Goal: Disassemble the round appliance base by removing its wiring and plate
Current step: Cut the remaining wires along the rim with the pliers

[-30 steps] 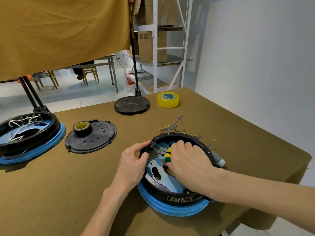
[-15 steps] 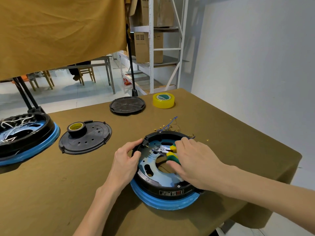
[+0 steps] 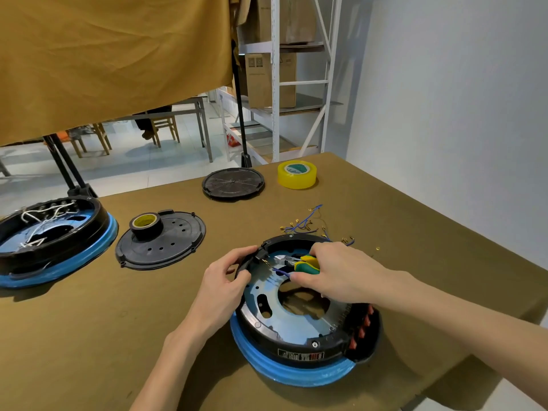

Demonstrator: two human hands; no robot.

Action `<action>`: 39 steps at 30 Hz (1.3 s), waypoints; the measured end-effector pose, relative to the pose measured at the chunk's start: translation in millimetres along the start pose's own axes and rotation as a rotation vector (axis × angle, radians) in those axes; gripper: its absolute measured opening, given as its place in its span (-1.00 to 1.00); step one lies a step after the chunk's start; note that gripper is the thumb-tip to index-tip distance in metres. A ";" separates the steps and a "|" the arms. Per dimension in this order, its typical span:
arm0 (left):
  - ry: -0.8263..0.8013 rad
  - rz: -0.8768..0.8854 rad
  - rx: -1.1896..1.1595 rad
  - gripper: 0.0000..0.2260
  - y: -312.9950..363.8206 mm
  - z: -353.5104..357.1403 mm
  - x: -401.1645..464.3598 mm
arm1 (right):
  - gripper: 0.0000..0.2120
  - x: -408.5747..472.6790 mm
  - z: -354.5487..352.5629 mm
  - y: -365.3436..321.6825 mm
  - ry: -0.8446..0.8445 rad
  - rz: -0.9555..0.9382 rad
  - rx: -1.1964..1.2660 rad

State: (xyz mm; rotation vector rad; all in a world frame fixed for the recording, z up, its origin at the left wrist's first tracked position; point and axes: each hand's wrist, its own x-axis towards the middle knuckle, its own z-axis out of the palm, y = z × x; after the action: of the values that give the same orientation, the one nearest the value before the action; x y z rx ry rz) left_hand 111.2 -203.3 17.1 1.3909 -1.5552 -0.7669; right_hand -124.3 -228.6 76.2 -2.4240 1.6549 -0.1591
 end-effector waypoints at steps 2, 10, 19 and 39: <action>0.008 -0.005 -0.007 -0.54 -0.1 1.1 -1.8 | -0.44 3.1 -0.9 -0.8 -0.019 -0.010 -0.010; 0.056 -0.025 -0.034 -0.56 -1.0 6.2 -6.9 | -0.40 8.8 -1.5 0.8 -0.087 -0.016 0.043; 0.071 -0.021 -0.048 -0.61 -0.2 7.7 -6.4 | -0.43 6.4 -0.8 -1.8 -0.088 -0.021 0.026; 0.079 -0.041 0.012 -0.63 10.2 5.8 -9.9 | -0.46 -12.4 10.6 -8.1 0.122 -0.193 -0.294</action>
State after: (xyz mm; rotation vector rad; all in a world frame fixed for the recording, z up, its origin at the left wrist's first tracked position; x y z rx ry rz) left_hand 101.3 -192.5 21.7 1.4485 -1.4764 -0.7194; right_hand -119.3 -213.1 68.0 -2.8477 1.5867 -0.0990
